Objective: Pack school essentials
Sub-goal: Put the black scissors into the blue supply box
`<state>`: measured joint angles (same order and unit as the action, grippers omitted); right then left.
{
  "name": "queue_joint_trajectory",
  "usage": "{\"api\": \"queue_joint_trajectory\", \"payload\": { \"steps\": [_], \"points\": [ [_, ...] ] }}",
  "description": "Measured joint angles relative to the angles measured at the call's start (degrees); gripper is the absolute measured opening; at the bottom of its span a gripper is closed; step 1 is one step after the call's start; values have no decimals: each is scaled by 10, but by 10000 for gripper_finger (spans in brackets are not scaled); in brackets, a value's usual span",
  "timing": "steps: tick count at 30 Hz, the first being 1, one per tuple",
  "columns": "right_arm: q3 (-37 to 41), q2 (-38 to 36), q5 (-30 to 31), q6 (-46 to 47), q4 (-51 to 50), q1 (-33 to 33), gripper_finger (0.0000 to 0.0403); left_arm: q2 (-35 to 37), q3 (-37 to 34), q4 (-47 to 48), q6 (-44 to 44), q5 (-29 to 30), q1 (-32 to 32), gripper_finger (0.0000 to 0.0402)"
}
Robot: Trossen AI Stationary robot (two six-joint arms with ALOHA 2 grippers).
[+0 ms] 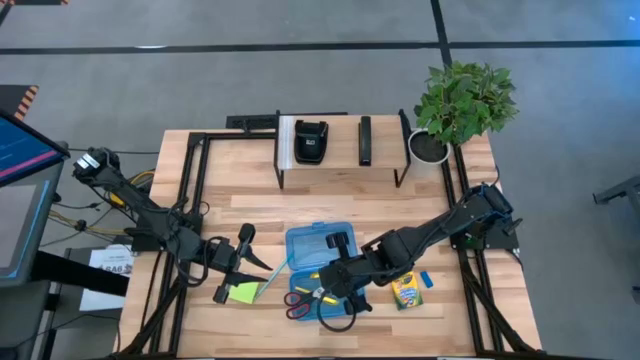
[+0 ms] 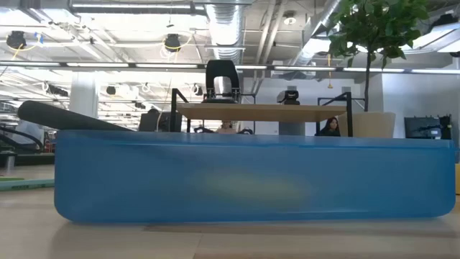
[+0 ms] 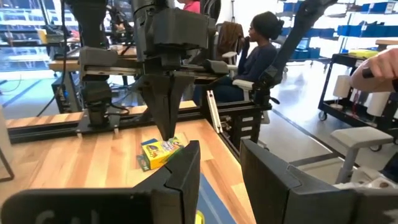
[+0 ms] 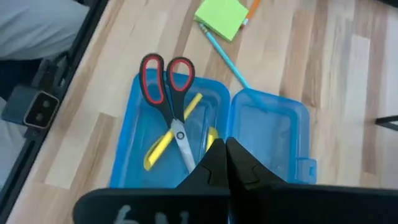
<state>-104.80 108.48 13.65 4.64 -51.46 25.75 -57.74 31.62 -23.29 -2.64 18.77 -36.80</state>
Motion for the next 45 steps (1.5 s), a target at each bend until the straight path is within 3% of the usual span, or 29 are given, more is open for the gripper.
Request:
{"api": "queue_joint_trajectory", "payload": {
  "steps": [5, 13, 21, 27, 38, 45],
  "points": [
    [49, -8, -5, -1, 27, 0, 0, 0, 0, 0, 3, 0, 0, 103],
    [189, -77, -21, 14, 156, -4, 0, 0, 0, 4, 4, 0, 0, 103],
    [375, -188, -17, 28, 380, -4, 0, 0, 0, 9, 0, 0, 0, 103],
    [472, -217, -16, 24, 537, -4, 0, 0, 0, 9, -1, 0, 0, 103],
    [496, -192, -16, -38, 665, -4, 0, -3, 0, 33, -26, 0, 0, 103],
    [497, -191, -21, -47, 671, -4, 0, -31, 0, 29, -28, 0, 0, 103]
  ]
}}
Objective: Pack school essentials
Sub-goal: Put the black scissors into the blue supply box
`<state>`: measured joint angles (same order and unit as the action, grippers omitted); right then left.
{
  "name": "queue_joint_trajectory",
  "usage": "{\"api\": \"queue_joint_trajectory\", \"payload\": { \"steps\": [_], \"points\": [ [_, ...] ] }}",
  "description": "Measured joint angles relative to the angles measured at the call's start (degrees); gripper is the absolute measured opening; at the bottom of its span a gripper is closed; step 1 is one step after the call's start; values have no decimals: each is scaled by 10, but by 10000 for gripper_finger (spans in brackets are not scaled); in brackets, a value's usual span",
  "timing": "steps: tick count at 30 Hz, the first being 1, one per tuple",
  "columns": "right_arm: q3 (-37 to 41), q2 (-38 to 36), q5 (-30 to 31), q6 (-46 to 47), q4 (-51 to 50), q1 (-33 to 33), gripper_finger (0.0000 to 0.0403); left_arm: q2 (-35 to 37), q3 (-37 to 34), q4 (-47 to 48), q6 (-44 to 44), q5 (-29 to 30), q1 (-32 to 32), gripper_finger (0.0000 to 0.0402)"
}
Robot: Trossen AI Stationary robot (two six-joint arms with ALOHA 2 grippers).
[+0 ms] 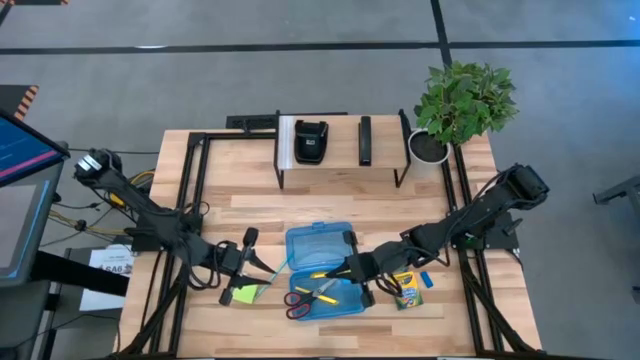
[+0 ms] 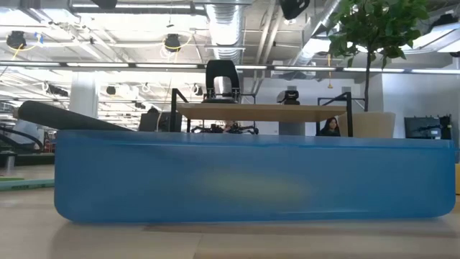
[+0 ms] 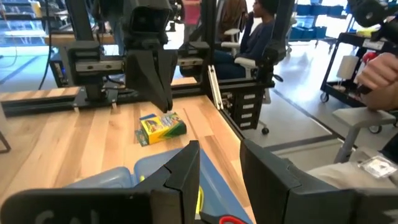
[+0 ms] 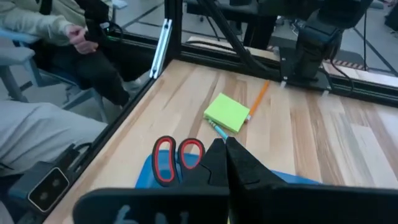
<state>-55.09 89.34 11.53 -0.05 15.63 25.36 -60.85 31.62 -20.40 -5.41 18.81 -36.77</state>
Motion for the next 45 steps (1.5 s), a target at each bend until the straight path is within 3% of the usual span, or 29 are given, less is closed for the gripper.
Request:
{"api": "queue_joint_trajectory", "payload": {
  "steps": [22, 31, 45],
  "points": [
    [0, -1, -1, 0, 8, 0, 0, -12, 0, -48, -14, -16, 0, 103],
    [0, -1, -1, 0, 8, 0, 0, -12, 60, 83, -65, -16, -1, 103],
    [0, -1, -1, 0, 7, 0, 0, -41, 62, 131, -123, 29, -72, 103]
  ]
}}
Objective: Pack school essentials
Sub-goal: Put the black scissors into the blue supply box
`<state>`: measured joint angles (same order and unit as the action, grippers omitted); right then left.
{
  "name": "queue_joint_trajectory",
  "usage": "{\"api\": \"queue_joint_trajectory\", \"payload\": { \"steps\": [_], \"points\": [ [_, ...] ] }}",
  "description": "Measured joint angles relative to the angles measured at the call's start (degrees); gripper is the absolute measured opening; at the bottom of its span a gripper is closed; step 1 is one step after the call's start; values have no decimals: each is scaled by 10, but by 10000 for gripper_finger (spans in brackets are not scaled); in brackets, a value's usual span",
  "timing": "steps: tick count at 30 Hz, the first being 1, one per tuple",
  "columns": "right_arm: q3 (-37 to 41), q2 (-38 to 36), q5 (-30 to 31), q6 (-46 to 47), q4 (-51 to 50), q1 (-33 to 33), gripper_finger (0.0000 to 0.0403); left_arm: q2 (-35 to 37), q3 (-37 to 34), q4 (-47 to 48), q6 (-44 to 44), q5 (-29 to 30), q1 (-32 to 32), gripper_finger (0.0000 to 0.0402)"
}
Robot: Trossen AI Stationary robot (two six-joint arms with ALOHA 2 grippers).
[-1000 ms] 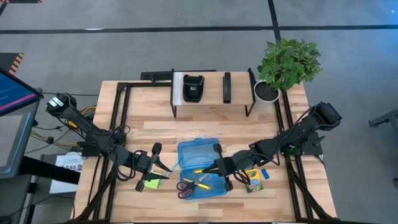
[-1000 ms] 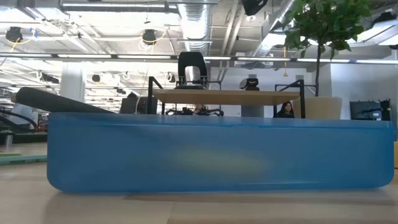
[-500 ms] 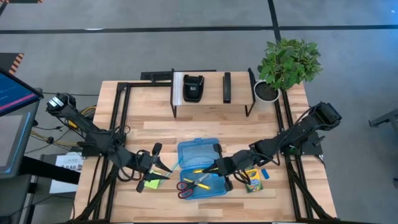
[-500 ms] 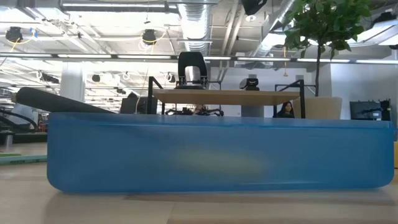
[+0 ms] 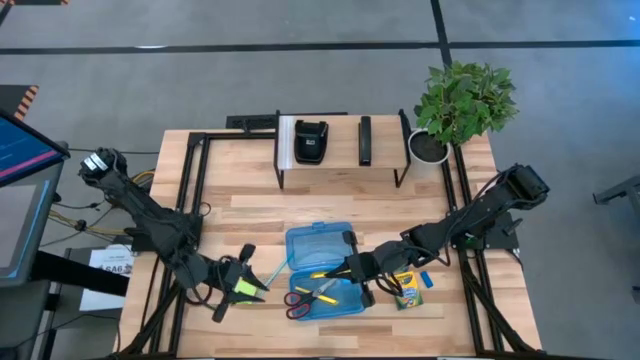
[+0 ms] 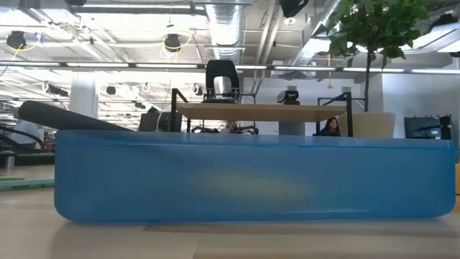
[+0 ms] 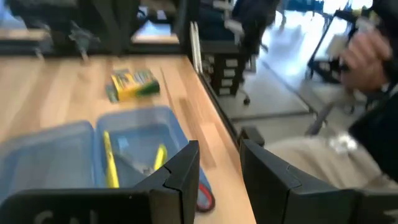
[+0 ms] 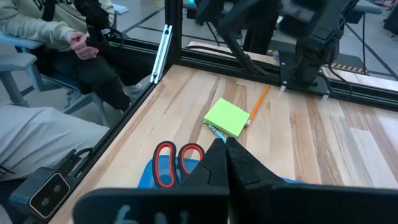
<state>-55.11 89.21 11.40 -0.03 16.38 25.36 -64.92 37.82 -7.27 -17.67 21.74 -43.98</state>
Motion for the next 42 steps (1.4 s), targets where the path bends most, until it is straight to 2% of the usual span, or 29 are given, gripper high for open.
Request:
{"api": "queue_joint_trajectory", "payload": {
  "steps": [7, 14, 18, 24, 30, 35, 42],
  "points": [
    [0, 0, 0, 0, 0, -4, 0, -72, 2, 7, -34, -28, -4, 103],
    [0, 0, 0, 0, 0, -4, 0, -76, 56, 147, -132, -35, -4, 103],
    [0, 0, 0, -4, 0, -5, 0, -114, 86, 155, -121, -53, 3, 103],
    [0, 0, 1, -3, 0, -8, 0, -214, 147, 182, -72, -50, 5, 104],
    [0, 0, 1, 0, 0, -7, 0, -288, 226, 279, -114, -60, 34, 144],
    [0, 0, 2, 0, 0, -7, 0, -317, 273, 300, -102, -76, 66, 186],
    [0, 0, 2, 0, -11, -7, 0, -365, 292, 305, -105, -136, 103, 185]
  ]
}}
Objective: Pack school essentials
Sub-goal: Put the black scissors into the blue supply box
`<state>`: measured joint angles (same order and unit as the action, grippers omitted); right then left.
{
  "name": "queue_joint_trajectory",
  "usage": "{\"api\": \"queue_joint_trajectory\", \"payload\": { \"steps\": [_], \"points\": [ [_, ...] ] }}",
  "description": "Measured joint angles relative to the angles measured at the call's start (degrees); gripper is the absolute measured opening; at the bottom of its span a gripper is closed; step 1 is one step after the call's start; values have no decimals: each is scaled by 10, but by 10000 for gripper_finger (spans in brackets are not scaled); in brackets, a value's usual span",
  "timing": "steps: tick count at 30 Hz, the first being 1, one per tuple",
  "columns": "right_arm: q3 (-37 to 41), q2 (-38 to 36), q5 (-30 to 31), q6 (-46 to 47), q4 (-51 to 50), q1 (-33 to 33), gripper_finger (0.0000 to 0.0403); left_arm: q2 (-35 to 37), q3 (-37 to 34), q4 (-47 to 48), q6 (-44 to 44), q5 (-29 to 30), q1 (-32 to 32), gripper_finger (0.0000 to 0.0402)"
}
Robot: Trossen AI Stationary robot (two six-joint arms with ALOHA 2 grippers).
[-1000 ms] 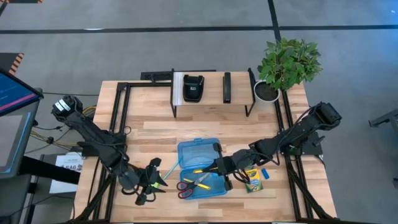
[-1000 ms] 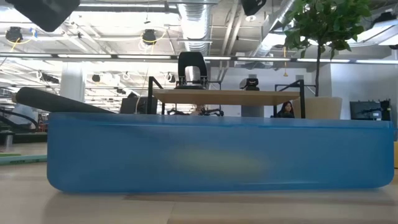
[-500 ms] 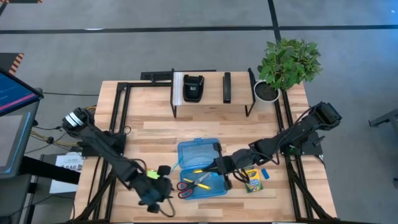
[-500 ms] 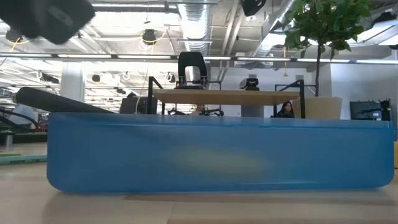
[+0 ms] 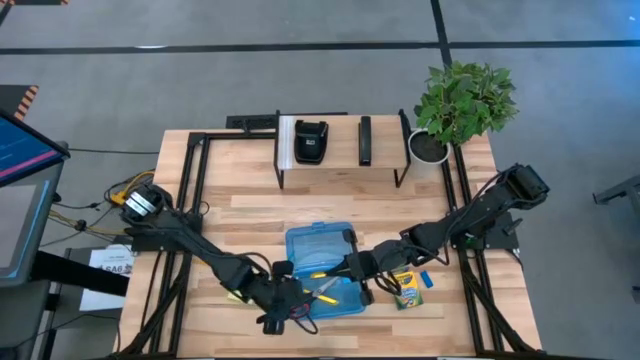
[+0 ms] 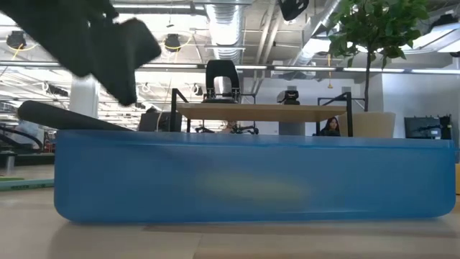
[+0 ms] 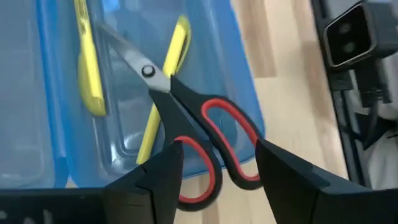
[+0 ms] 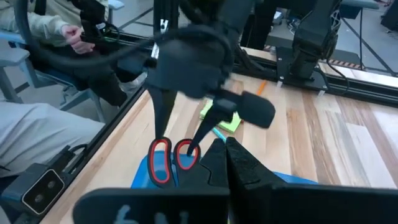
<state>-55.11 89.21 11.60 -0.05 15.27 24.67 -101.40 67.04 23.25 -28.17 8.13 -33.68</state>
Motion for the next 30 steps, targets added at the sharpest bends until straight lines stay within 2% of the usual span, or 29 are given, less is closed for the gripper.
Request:
{"api": "queue_joint_trajectory", "payload": {
  "steps": [14, 24, 30],
  "points": [
    [0, 0, 0, -4, 0, 0, 0, -10, 1, 28, -31, -33, 19, 139],
    [0, 0, 0, -4, 2, 0, 0, -36, 10, 11, -29, -58, 27, 138],
    [-1, 0, 0, -4, 0, 0, 0, -67, 43, 44, -4, -66, 33, 135]
  ]
}}
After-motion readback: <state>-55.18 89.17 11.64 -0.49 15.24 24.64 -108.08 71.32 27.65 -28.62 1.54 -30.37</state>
